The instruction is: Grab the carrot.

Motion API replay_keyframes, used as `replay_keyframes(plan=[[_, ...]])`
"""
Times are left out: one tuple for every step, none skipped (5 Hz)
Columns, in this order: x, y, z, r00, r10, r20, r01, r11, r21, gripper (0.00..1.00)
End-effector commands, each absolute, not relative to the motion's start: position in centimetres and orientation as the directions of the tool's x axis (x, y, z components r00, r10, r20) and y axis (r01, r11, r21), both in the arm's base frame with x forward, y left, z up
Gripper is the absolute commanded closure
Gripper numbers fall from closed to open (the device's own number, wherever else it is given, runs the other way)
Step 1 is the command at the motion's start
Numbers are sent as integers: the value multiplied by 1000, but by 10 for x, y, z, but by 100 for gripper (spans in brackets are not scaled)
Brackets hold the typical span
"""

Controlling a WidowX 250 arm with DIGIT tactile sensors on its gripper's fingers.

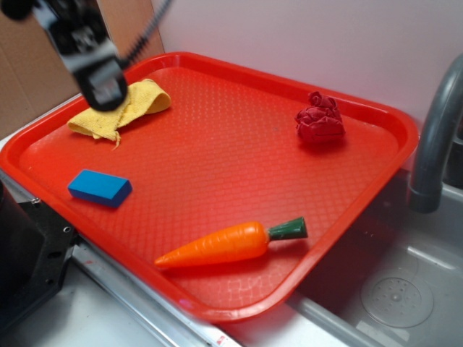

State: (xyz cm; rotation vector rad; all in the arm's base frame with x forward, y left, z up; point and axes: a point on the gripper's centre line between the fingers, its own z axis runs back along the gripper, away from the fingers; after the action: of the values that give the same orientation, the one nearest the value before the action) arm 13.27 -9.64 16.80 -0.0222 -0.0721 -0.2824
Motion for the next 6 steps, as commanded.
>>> replay_keyframes(plan=[[143, -130, 124, 936, -332, 120, 337, 941, -27, 0], [147, -137, 101, 926, -352, 139, 357, 934, -14, 0], [152, -137, 77, 917, -382, 113, 387, 922, -26, 0], [158, -142, 56, 860, -491, 139, 504, 859, -88, 0], [163, -143, 40, 831, -540, 131, 555, 821, -136, 0], [163, -149, 31, 802, -583, 131, 597, 791, -134, 0]])
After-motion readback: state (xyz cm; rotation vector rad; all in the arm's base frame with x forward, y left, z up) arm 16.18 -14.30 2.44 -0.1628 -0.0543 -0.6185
